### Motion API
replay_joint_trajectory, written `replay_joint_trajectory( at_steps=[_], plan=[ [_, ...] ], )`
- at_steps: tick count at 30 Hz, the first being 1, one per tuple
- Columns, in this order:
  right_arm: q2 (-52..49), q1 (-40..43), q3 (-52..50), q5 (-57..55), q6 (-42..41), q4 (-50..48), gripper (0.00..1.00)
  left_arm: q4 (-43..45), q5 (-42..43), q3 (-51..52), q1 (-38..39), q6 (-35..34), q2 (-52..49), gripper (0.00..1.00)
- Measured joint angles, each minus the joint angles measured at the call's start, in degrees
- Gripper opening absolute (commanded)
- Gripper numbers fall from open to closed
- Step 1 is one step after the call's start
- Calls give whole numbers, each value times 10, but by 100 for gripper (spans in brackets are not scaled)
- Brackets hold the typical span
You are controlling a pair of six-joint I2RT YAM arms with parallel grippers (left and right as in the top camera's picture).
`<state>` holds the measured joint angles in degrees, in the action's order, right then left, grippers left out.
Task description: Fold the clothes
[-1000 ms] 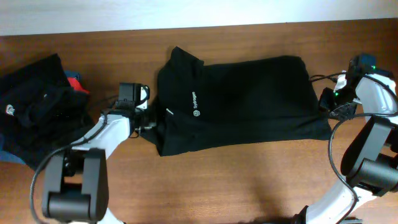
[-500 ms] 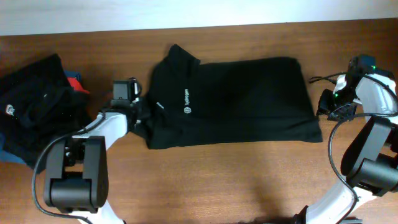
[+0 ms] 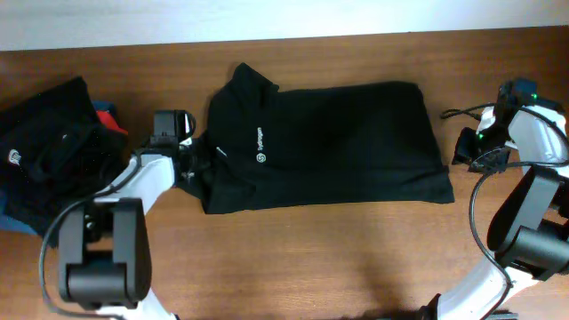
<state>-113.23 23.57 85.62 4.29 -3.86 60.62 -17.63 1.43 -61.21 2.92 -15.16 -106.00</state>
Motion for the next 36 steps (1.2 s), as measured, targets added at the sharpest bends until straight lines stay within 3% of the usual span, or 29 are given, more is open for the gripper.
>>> replay_joint_trajectory(
  at_steps=[6,8,12,20,28,29,31,32,36],
  plan=[
    [0,0,0,0,0,0,43,-141,10,-55,0,27,123,35],
    [0,0,0,0,1,0,43,-186,17,-64,0,29,162,22],
    [0,0,0,0,1,0,43,-247,28,-66,0,36,183,22],
    [0,0,0,0,1,2,44,-247,60,-36,0,38,121,36],
    [0,0,0,0,2,5,44,-207,94,-35,0,38,57,36],
    [0,0,0,0,3,5,44,-204,96,-35,0,38,54,34],
    [0,0,0,0,3,5,44,-200,100,-35,0,38,51,18],
    [0,0,0,0,3,5,44,-200,102,-35,0,39,51,0],
    [0,0,0,0,3,5,44,-202,104,-35,0,40,51,0]
  ],
)
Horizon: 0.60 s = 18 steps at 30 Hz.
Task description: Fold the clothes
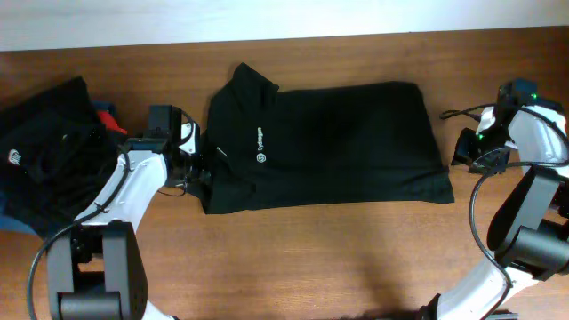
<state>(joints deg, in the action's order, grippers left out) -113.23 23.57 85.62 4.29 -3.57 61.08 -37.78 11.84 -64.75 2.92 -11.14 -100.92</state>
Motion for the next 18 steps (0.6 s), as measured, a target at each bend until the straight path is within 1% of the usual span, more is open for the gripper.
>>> replay_joint_trajectory(
  at_steps=[7,9,14,18],
  plan=[
    [0,0,0,4,4,10,41,-21,0,0,0,3,0,0],
    [0,0,0,14,9,18,37,-21,0,0,0,5,0,0],
    [0,0,-10,69,39,27,37,-21,0,0,0,7,0,0],
    [0,-13,-26,87,58,28,37,-21,0,0,0,7,0,0]
  ],
)
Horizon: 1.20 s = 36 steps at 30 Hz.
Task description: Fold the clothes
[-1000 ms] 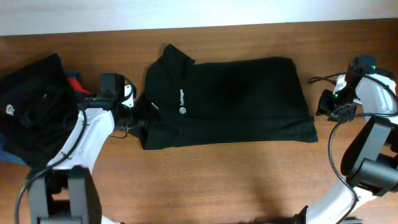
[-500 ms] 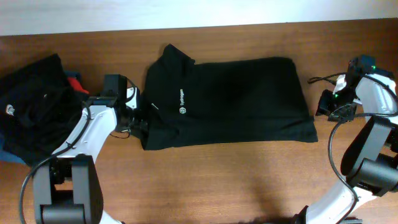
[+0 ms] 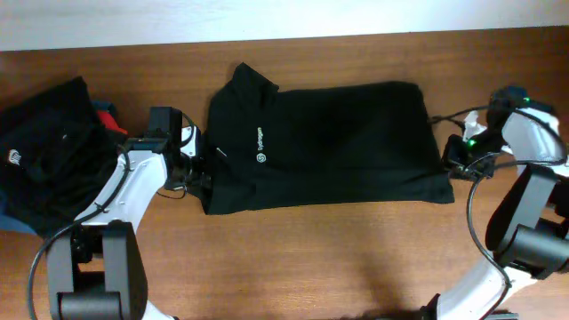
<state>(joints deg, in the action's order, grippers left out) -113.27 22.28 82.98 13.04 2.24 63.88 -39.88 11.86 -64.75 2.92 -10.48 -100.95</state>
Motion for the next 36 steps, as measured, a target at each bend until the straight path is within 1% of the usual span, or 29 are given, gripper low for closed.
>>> replay_joint_trajectory(
  at_steps=[5,13,14,18,25,36],
  plan=[
    [-2,-24,-22,1,12,3,38,0,0,0,0,0,0,0],
    [-2,-25,-23,-34,13,31,39,0,0,0,0,0,0,0],
    [-2,-25,-23,-40,13,33,42,0,0,0,0,0,0,0],
    [-2,-25,-23,-58,14,35,44,0,0,0,0,0,0,0],
    [-2,-25,-23,-96,8,46,44,0,0,0,0,0,0,0],
    [-2,-25,-23,-103,7,62,43,-5,0,0,0,0,0,0]
  ],
)
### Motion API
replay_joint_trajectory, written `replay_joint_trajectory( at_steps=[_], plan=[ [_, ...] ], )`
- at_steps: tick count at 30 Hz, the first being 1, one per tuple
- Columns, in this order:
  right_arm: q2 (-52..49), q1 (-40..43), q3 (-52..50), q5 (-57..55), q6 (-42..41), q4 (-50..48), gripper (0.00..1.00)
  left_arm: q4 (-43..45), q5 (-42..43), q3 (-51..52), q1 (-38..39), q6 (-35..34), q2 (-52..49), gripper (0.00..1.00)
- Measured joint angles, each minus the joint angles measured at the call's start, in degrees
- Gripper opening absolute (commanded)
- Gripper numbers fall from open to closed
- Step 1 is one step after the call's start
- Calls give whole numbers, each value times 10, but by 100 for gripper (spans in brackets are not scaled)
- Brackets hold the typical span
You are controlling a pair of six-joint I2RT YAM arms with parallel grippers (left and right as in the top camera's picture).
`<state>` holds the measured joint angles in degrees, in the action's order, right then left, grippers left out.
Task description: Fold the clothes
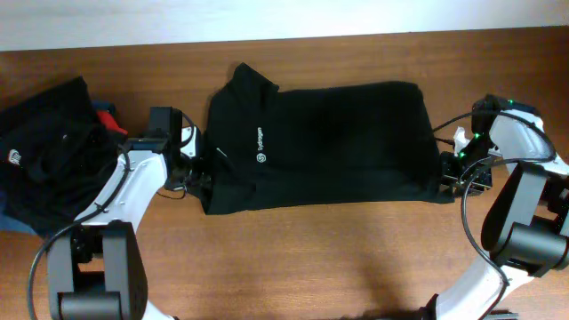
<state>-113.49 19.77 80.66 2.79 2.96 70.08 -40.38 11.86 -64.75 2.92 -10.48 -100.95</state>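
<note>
A black polo shirt [329, 147] lies flat across the middle of the wooden table [293, 258]. Its collar points to the upper left and a small white logo [260, 157] sits near its left side. My left gripper [199, 172] rests at the shirt's left edge, by the lower left corner. My right gripper [447, 176] sits at the shirt's lower right corner, touching or just over the hem. Both sets of fingers are dark against the black cloth, so how the jaws stand does not show.
A heap of dark clothes [49, 156] lies at the far left, with a red piece [107, 116] and a bit of blue [7, 220] showing. The table's back edge meets a pale wall [267, 18]. Cables [453, 116] run to the right arm.
My right gripper has moved down and slightly left, from beside the shirt's right edge to its lower right corner. The left arm and the shirt have not moved.
At first my left gripper was by the shirt's left edge and the right one stood off to the right. The left arm then shifted and settled at the lower left edge. After that the right gripper was at the right edge, and now at the lower right corner.
</note>
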Motion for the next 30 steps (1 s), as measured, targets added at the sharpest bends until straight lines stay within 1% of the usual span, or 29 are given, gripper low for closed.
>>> replay_joint_trajectory(
  at_steps=[6,8,13,19,22,28,30],
  plan=[
    [0,0,-2,0,0,3,42,-6,0,0,0,0,0,1],
    [0,0,-3,0,0,1,32,-6,0,0,0,0,0,0],
    [0,0,-3,0,-2,1,31,-6,0,0,0,0,0,1],
    [0,0,-5,1,-1,2,32,-6,0,0,0,0,0,1],
    [0,0,-16,0,-1,-3,40,-6,0,0,0,0,0,0],
    [0,0,-41,0,-2,-31,42,-6,0,0,0,0,0,1],
    [0,0,-41,0,-2,-43,40,-6,0,0,0,0,0,1]
  ],
)
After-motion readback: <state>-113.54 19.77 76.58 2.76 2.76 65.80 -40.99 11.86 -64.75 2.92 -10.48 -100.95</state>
